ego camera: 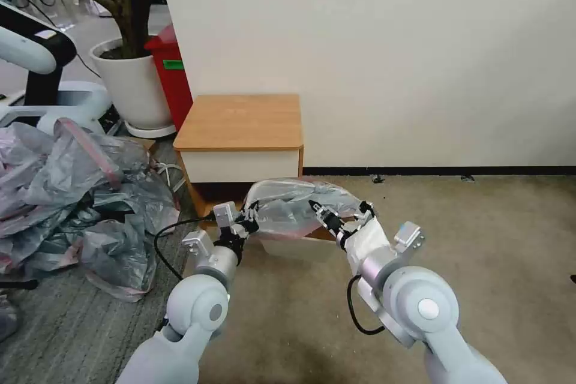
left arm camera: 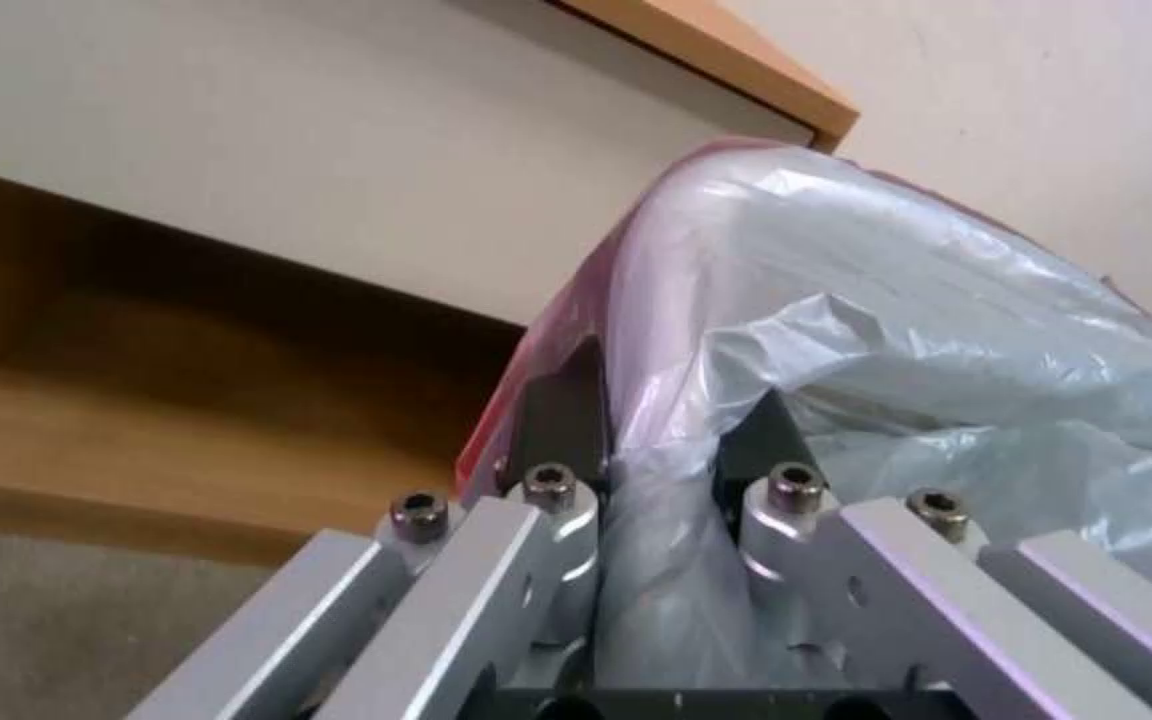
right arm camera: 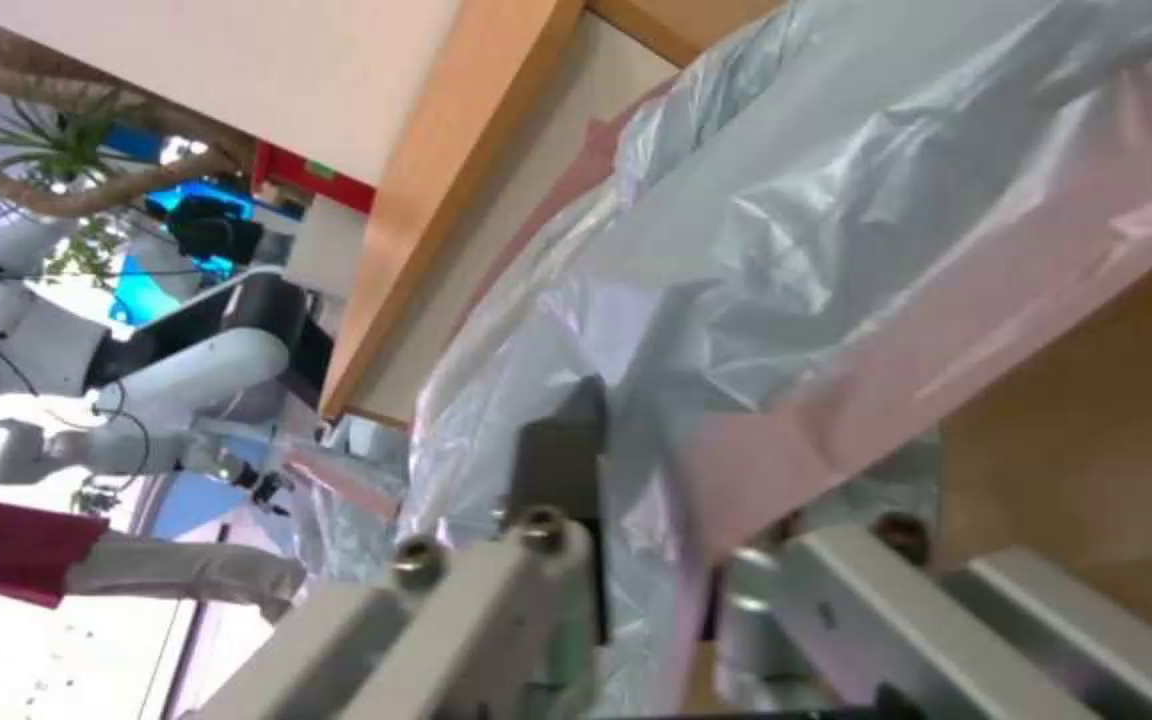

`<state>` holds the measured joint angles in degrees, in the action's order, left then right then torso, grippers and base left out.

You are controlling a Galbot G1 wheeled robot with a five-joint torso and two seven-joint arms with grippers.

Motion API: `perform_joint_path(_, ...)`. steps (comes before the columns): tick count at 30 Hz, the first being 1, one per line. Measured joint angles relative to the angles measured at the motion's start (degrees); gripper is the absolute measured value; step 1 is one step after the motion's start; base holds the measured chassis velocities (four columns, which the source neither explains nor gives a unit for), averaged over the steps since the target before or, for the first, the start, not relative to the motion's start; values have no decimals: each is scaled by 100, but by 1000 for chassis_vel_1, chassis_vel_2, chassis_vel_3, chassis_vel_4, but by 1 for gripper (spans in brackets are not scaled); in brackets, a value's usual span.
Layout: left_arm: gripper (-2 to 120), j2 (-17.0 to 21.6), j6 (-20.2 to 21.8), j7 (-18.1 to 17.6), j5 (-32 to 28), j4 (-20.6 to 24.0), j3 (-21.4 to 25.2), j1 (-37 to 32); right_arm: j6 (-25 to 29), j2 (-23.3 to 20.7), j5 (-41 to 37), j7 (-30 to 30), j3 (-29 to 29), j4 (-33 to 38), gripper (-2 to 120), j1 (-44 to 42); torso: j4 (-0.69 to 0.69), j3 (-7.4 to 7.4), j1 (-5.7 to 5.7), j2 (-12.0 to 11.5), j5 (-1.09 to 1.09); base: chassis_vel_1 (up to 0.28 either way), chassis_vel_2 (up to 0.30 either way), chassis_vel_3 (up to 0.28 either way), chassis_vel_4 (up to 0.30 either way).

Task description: Pick up the garbage bag from the table and place it over the trash can.

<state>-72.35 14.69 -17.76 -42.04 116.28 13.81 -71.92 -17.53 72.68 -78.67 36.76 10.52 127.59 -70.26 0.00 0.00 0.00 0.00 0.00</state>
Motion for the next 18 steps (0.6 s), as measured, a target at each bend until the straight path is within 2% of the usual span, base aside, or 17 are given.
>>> perform_joint_path(8, 9, -38, 0, -8, -9, -18, -5, 6, 130, 6, 121, -246, -6, 10, 0, -66, 0, 0, 0, 0, 0, 0, 0, 0, 0)
perform_joint_path(18, 9, -99, -5, -88, -199, -57, 126, 105, 239, -8, 261, -367, 31, 145, 0, -280, 0, 0, 0, 0, 0, 0, 0, 0, 0)
